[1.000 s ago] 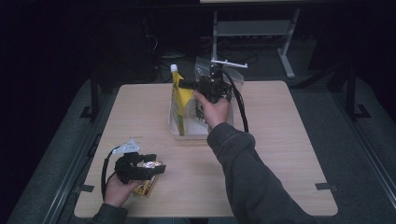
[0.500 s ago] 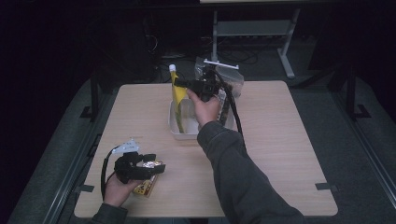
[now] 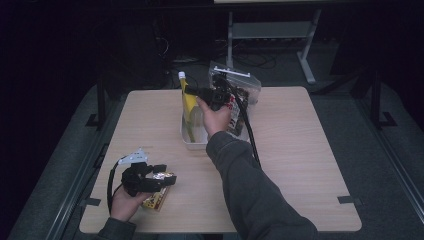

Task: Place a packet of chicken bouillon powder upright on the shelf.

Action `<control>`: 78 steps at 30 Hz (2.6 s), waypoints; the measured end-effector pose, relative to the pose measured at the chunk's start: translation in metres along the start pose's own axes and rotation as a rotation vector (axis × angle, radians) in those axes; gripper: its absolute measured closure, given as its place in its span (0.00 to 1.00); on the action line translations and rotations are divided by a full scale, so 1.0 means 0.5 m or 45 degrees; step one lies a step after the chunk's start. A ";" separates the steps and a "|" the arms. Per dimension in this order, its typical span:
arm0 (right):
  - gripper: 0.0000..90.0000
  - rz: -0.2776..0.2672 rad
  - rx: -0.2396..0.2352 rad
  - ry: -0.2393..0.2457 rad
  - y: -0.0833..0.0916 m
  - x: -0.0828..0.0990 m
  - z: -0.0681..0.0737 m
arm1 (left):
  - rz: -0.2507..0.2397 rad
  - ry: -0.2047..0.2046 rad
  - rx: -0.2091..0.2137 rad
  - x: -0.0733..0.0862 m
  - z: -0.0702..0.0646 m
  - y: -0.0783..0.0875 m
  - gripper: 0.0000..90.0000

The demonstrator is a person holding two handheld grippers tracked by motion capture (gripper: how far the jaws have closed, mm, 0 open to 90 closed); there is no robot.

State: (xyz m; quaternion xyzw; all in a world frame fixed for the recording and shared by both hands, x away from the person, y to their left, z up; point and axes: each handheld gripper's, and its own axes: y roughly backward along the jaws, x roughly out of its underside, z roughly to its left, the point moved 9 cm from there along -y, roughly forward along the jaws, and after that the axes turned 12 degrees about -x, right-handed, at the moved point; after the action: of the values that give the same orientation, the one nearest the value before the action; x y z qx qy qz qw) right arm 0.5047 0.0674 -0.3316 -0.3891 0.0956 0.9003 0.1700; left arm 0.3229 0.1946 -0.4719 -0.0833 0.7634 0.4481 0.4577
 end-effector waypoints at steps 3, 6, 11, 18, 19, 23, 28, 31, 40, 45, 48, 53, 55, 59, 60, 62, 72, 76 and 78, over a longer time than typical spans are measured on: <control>0.99 0.000 -0.001 0.002 -0.004 0.005 -0.004 | -0.006 -0.003 -0.001 -0.002 0.001 0.002 0.33; 0.99 -0.014 0.004 0.006 -0.007 0.006 -0.007 | -0.005 -0.003 0.000 -0.002 0.001 0.002 0.33; 0.99 -0.015 0.013 0.030 -0.013 0.010 -0.011 | -0.001 -0.008 0.001 -0.001 0.001 0.002 0.33; 0.98 -0.011 0.020 0.008 -0.026 0.031 -0.027 | 0.003 -0.005 -0.001 0.000 0.001 0.001 0.33; 0.98 -0.008 0.023 0.006 -0.027 0.034 -0.029 | 0.003 -0.005 -0.001 0.000 0.000 0.001 0.33; 0.92 -0.009 0.025 -0.008 -0.030 0.043 -0.035 | 0.003 -0.004 -0.001 0.000 0.000 0.001 0.33; 0.85 0.031 0.018 -0.003 -0.028 0.046 -0.033 | 0.009 -0.008 -0.004 0.002 0.001 0.000 0.33; 0.82 0.041 0.022 0.001 -0.022 0.043 -0.031 | 0.015 -0.012 -0.008 0.004 0.001 0.000 0.33; 0.80 0.057 -0.004 -0.011 -0.005 0.036 -0.021 | 0.020 -0.007 -0.002 0.005 0.000 -0.002 0.32; 0.79 0.092 -0.005 -0.001 0.004 0.038 -0.013 | 0.011 -0.001 -0.004 0.003 0.002 0.004 0.31; 0.77 0.106 -0.008 0.001 0.009 0.039 -0.011 | 0.021 -0.012 -0.025 0.005 0.005 0.004 0.30; 0.75 0.125 -0.049 -0.038 0.025 0.043 -0.004 | 0.031 -0.022 -0.055 0.009 0.011 0.006 0.29; 0.75 0.138 -0.054 -0.040 0.030 0.046 -0.003 | 0.042 -0.027 -0.075 0.012 0.015 0.007 0.29; 0.72 0.163 -0.056 -0.046 0.048 0.055 -0.004 | 0.056 -0.041 -0.098 0.017 0.017 0.005 0.27; 0.72 0.163 -0.056 -0.046 0.048 0.055 -0.004 | 0.061 -0.049 -0.105 0.018 0.017 0.005 0.27; 0.71 0.165 -0.061 -0.054 0.055 0.058 -0.005 | 0.070 -0.055 -0.117 0.021 0.017 0.003 0.27; 0.68 0.211 -0.101 -0.094 0.101 0.081 -0.010 | 0.106 -0.075 -0.183 0.035 0.017 -0.002 0.24; 0.67 0.243 -0.096 -0.106 0.122 0.102 -0.016 | 0.130 -0.078 -0.197 0.043 0.015 -0.004 0.24; 0.67 0.251 -0.098 -0.111 0.125 0.107 -0.018 | 0.141 -0.090 -0.223 0.047 0.016 -0.004 0.23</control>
State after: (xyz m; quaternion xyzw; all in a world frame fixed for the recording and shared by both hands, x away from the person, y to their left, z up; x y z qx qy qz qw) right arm 0.4525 0.0194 -0.3744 -0.3445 0.0911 0.9317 0.0696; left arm 0.3158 0.2061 -0.4927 -0.0647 0.7081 0.5404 0.4498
